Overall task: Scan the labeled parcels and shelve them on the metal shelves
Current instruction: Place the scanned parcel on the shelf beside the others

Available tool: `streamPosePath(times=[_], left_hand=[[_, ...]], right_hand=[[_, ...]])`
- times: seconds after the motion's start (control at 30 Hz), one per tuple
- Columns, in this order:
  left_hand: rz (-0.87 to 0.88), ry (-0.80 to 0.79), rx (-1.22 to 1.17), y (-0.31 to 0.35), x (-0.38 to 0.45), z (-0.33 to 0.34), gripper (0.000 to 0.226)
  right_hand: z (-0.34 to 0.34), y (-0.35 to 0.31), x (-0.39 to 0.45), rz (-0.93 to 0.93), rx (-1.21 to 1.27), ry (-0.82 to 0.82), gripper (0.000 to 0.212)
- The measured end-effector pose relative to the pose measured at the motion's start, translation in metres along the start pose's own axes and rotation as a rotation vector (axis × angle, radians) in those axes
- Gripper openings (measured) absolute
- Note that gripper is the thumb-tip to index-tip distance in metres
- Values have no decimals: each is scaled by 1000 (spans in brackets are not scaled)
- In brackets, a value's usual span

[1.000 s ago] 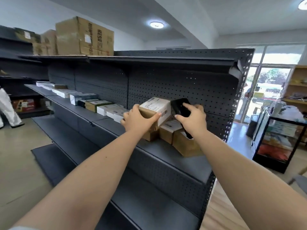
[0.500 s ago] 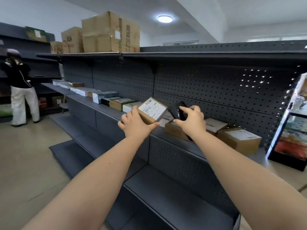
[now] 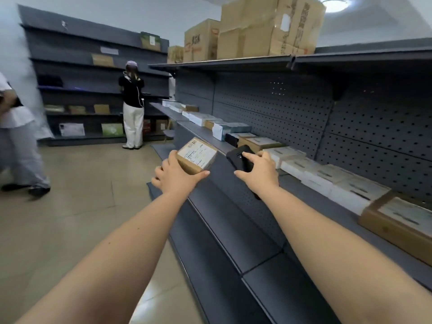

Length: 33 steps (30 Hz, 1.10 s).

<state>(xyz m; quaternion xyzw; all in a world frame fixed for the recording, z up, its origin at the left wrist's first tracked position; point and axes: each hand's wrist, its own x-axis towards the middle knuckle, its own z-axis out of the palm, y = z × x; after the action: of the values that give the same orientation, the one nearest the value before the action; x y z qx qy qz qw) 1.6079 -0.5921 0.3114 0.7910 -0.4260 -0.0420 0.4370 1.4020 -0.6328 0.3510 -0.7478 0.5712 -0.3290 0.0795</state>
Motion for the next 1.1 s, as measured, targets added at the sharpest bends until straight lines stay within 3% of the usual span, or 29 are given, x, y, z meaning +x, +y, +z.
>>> streamPosePath(times=[0.33, 0.6, 0.87, 1.1], left_hand=[[-214, 159, 23, -90, 231, 15, 113], [-401, 227, 85, -208, 389, 40, 111], [-418, 143, 140, -308, 600, 83, 106], [-425, 41, 62, -369, 758, 171, 105]], right_hand=[[186, -88, 218, -176, 182, -183, 61], [360, -167, 337, -240, 207, -318, 60], [530, -232, 478, -150, 191, -350, 60], [662, -239, 595, -30, 151, -400, 61]])
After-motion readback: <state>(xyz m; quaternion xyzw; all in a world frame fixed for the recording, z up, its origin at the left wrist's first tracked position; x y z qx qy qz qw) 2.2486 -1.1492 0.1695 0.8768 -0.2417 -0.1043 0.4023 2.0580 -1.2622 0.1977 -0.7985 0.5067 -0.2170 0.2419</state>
